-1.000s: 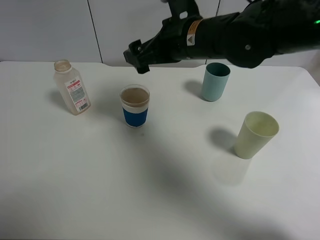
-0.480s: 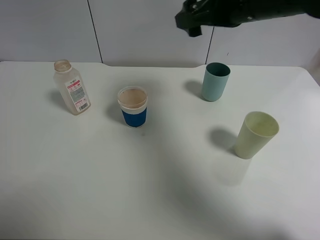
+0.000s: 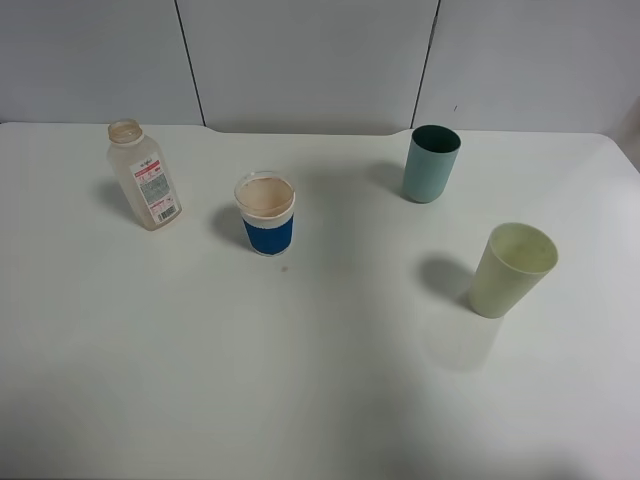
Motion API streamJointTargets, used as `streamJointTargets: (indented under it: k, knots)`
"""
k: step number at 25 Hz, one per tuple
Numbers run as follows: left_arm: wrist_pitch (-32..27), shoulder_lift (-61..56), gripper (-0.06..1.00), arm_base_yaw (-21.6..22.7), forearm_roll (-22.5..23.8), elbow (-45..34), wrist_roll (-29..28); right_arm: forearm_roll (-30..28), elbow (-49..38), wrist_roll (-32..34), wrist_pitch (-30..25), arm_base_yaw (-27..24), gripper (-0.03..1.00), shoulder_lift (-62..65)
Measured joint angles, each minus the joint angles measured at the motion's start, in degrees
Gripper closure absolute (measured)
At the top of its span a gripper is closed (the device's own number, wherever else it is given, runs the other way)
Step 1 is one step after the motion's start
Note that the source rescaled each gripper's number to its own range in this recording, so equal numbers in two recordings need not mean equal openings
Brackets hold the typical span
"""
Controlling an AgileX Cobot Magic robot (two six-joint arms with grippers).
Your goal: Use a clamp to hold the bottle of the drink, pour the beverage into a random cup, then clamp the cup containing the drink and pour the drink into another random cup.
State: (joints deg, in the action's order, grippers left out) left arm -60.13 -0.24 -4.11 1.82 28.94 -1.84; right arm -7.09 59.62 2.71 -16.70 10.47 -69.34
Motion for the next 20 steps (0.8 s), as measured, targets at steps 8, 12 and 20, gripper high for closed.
streamJointTargets:
  k: [8, 12, 20]
  knots:
    - [0.00, 0.00, -0.06, 0.00, 0.00, 0.00, 0.00, 1.09, 0.00, -0.25, -8.63, -11.25, -0.03, 12.78]
    - [0.00, 0.00, -0.06, 0.00, 0.00, 0.00, 0.00, 0.93, 0.00, -0.27, -14.34, -16.05, -0.03, 19.55]
    - [0.00, 0.00, -0.06, 0.00, 0.00, 0.00, 0.00, 0.93, 0.00, -0.71, -23.70, -18.22, -0.03, 32.54]
